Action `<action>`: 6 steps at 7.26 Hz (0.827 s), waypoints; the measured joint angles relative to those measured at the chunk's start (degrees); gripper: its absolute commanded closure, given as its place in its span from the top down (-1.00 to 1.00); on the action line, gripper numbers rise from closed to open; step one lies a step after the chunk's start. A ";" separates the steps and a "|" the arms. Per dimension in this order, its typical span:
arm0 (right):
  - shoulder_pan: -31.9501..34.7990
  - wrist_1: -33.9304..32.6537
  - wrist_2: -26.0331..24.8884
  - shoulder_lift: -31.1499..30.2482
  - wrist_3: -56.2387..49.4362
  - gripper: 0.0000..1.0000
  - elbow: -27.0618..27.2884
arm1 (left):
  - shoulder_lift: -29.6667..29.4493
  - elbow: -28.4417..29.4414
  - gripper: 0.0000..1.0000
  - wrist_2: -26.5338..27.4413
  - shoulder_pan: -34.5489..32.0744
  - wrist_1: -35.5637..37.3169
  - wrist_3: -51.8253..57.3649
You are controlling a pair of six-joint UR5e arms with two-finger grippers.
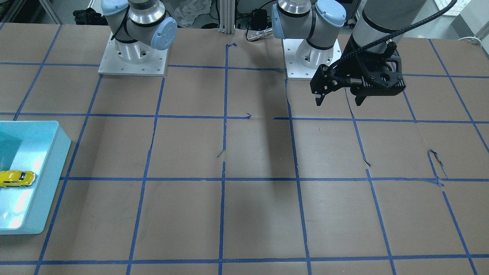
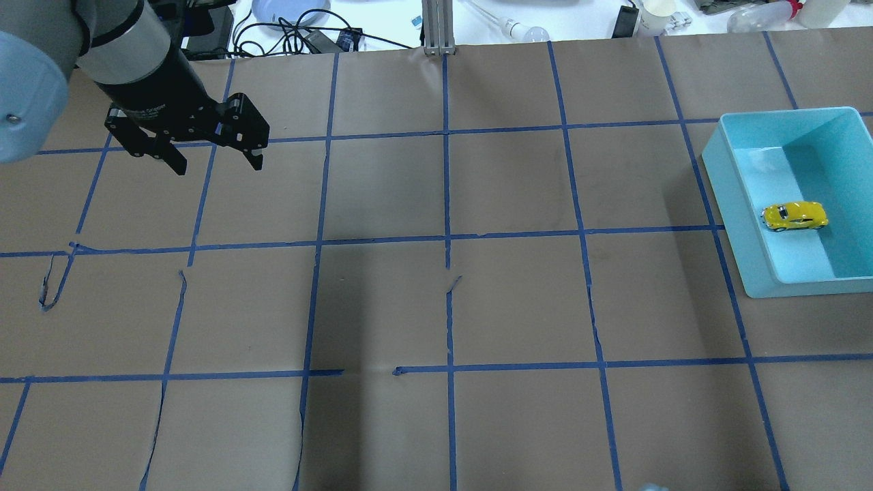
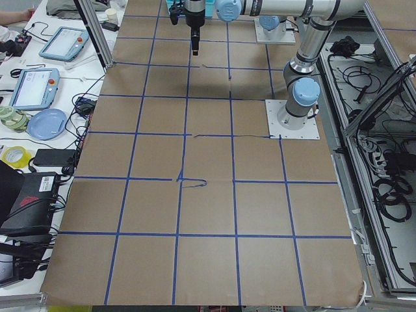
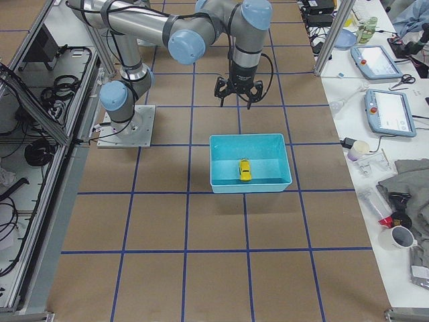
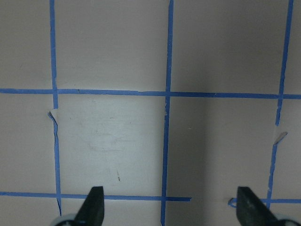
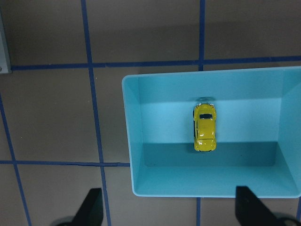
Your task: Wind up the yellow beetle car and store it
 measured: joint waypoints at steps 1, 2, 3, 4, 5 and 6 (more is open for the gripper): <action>2.39 1.07 0.16 -0.52 4.03 1.00 -0.43 | -0.01 -0.01 1.00 0.00 0.03 0.04 0.01; 5.95 1.52 0.30 -0.75 10.21 1.00 -0.58 | -0.01 -0.01 1.00 -0.04 0.09 0.05 0.05; 10.07 1.70 0.67 -0.82 17.30 1.00 -0.66 | -0.01 -0.06 1.00 -0.12 0.09 0.04 0.07; 14.22 1.74 1.21 -0.84 24.20 1.00 -0.68 | -0.01 -0.11 1.00 -0.16 0.07 0.04 0.06; 18.45 1.73 1.73 -0.86 32.06 1.00 -0.68 | -0.01 -0.13 1.00 -0.17 0.06 0.08 0.03; 22.77 1.63 2.62 -0.87 41.51 1.00 -0.68 | 0.00 -0.14 1.00 -0.22 0.06 0.08 0.01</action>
